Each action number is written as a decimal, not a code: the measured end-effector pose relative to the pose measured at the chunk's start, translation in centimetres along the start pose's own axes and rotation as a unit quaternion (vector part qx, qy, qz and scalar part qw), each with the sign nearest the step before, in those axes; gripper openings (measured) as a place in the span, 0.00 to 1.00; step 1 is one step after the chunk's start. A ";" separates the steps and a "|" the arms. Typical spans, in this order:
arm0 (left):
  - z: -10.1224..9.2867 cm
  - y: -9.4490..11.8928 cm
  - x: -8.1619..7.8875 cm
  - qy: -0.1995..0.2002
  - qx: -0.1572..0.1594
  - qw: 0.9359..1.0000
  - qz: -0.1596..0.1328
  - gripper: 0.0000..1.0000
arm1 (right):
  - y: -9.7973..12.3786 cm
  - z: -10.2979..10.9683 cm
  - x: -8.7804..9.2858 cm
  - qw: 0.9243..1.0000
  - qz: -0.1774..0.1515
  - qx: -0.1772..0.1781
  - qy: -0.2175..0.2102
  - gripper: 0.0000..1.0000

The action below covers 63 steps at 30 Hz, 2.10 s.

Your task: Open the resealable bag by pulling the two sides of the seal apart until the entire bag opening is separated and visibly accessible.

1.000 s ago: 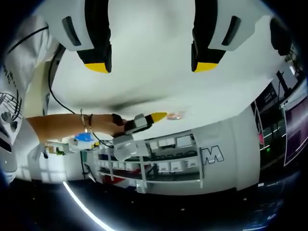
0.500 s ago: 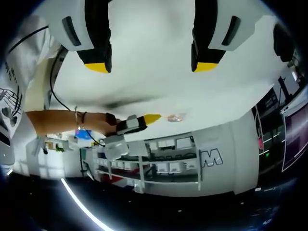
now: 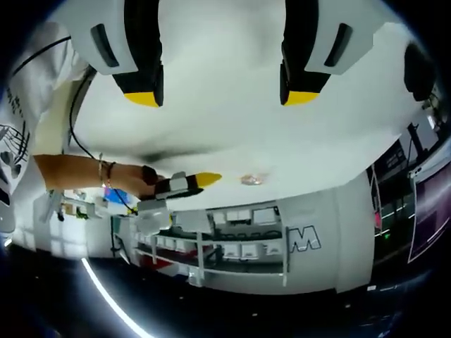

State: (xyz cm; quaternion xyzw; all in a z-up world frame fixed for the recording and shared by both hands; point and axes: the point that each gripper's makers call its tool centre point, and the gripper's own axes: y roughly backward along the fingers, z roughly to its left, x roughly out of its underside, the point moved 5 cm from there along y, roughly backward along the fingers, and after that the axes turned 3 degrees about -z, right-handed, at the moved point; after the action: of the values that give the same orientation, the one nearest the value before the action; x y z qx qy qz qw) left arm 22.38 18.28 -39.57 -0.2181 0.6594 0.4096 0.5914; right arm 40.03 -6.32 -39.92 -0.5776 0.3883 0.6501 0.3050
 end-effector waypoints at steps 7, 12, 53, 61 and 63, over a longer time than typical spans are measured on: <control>0.6 0.2 0.3 0.028 -0.015 0.999 0.000 0.65 | 1.0 -0.2 0.4 1.000 0.000 0.004 -0.006 0.96; 0.9 0.3 0.4 0.039 -0.026 0.999 0.001 0.65 | 1.7 -0.1 0.4 1.000 -0.004 0.006 -0.008 0.96; 0.7 0.4 0.9 0.036 -0.032 0.999 0.005 0.64 | 7.5 0.7 0.8 1.000 -0.016 0.016 -0.012 0.96; 0.3 0.5 0.6 0.032 -0.030 0.999 0.001 0.64 | 8.9 0.8 0.9 1.000 -0.019 0.019 -0.012 0.96; 0.4 0.6 0.6 0.032 -0.031 0.999 0.000 0.64 | 9.3 0.8 1.0 1.000 -0.019 0.021 -0.013 0.96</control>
State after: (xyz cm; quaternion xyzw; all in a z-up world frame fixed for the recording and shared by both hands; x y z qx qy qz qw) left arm 21.97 19.05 -39.97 -0.2491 0.6648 0.4230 0.5631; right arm 31.62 -10.45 -39.46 -0.5703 0.3863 0.6433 0.3342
